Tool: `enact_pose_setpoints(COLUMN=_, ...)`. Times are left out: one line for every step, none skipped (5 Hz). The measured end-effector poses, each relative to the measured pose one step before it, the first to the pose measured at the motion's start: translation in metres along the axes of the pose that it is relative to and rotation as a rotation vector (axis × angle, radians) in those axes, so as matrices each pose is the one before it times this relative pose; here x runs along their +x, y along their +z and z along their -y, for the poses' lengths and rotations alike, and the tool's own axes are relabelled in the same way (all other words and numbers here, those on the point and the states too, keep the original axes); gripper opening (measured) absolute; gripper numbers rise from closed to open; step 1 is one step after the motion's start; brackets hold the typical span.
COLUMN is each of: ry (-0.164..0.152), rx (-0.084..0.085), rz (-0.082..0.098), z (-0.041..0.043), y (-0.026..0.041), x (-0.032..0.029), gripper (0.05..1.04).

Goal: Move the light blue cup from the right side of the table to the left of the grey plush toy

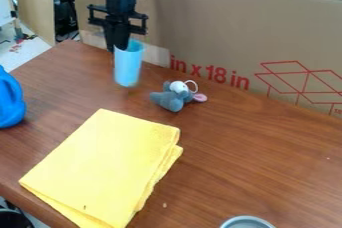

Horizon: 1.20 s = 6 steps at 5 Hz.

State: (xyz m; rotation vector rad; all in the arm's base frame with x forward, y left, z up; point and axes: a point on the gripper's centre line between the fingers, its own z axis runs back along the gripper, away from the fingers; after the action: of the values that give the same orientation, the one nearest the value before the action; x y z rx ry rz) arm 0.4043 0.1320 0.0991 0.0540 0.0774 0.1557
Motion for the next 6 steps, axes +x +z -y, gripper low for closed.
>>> enact_pose_setpoints(ry=-0.0281, rx=-0.0119, rz=-0.0074, z=0.00336, y=-0.01063, x=-0.00172, gripper=0.081)
enact_pose_setpoints(ry=-0.0264, rx=-0.0447, rz=0.0044, z=0.00603, y=-0.01214, x=-0.00084, gripper=0.081)
enact_pose_setpoints(ry=-0.0006, rx=-0.0273, rz=0.0197, z=-0.0061, y=-0.00279, x=-0.0017, gripper=0.11)
enact_pose_setpoints(ry=-0.0264, rx=-0.0096, rz=-0.0072, z=0.0008, y=-0.00062, x=-0.00108, gripper=0.299)
enact_pose_setpoints(ry=-0.0075, rx=-0.0043, rz=-0.0116, z=0.00202, y=0.00062, x=-0.00176, gripper=0.586)
enact_pose_setpoints(ry=0.0091, rx=0.0133, rz=0.0535, z=0.00188, y=0.02737, x=-0.0021, gripper=0.887)
